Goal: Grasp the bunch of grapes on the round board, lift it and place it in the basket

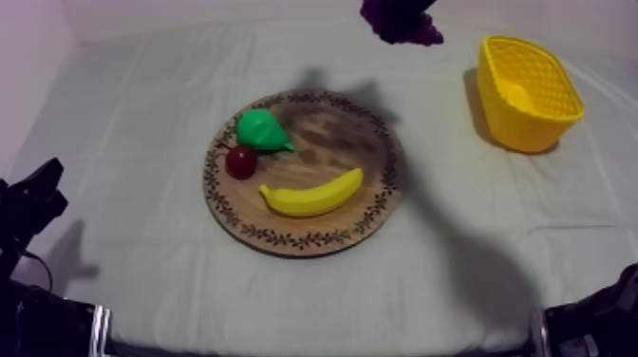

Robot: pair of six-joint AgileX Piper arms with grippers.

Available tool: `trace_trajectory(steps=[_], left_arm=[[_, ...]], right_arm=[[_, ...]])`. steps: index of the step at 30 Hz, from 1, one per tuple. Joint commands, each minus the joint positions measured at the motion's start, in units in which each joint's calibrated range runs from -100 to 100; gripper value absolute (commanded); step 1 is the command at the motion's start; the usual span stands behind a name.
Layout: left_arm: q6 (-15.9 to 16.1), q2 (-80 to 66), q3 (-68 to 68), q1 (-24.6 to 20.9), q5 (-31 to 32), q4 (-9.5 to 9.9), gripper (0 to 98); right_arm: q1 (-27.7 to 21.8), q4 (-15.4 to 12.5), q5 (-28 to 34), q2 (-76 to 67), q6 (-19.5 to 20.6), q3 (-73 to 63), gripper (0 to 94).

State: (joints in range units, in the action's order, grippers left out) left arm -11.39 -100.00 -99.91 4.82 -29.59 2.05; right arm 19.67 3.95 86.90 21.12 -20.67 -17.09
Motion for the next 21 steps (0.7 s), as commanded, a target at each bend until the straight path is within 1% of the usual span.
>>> trace_trajectory(steps=[1,11,21], left_arm=[[0.0,0.0,0.0,0.0,0.0,0.02,0.1],[0.0,0.0,0.0,0.0,0.0,0.02,0.1],[0.0,0.0,0.0,0.0,0.0,0.02,0.1]], right_arm=[[-0.3,0.1,-0.6,-0.8,0.7,0.3,20.4],[-2.6,1.3,-3.5,-4.4,3.8,2.7,20.5],[-6.3,2.9,-6.8,-6.9,7.3,3.3,20.9]])
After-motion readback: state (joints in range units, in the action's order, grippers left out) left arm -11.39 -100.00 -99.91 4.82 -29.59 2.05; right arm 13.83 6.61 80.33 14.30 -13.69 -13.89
